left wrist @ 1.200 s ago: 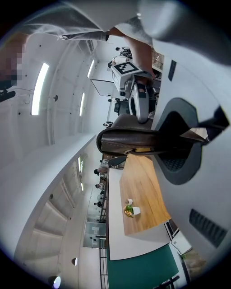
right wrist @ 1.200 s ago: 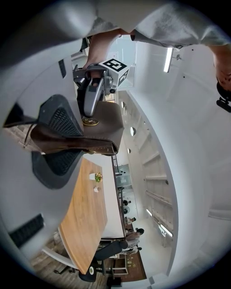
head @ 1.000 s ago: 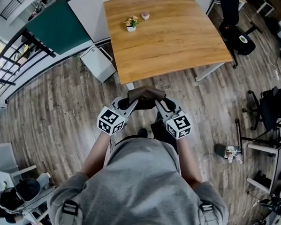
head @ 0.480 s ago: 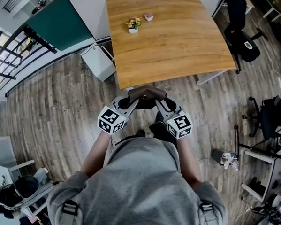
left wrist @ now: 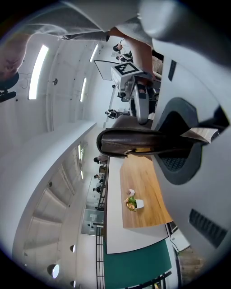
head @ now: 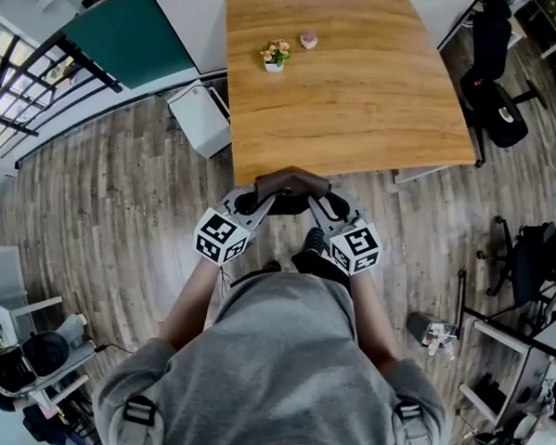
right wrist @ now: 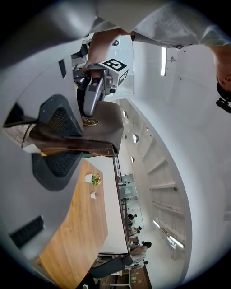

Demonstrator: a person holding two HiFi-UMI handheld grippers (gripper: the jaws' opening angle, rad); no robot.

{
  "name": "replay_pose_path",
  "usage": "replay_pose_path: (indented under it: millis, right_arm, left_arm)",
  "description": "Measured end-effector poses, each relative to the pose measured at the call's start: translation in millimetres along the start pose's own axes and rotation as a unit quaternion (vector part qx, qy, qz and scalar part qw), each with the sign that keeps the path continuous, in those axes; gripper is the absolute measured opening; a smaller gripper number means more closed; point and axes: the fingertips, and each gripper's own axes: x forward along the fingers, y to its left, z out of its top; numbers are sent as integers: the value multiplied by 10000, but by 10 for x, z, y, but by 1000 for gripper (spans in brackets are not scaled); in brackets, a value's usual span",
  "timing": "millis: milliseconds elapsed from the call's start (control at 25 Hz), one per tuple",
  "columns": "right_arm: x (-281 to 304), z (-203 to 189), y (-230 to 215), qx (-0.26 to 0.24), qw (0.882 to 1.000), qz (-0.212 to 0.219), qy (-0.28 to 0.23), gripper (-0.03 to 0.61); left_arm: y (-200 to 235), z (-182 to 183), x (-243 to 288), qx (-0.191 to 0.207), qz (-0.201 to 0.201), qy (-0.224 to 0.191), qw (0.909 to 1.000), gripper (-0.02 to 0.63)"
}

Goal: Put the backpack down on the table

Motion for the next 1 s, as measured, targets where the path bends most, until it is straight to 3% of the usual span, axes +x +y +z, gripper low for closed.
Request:
replay_pose_path:
  millis: [560, 1000]
  right_arm:
    - [221, 103, -501, -72, 9966, 816, 113, 106]
    - [162, 98, -753, -192, 9939, 1080, 95, 117]
  left_arm:
    - [161, 173, 409, -304, 683, -87, 9972, 43]
    - [69, 201, 618, -399, 986, -192, 9941, 43]
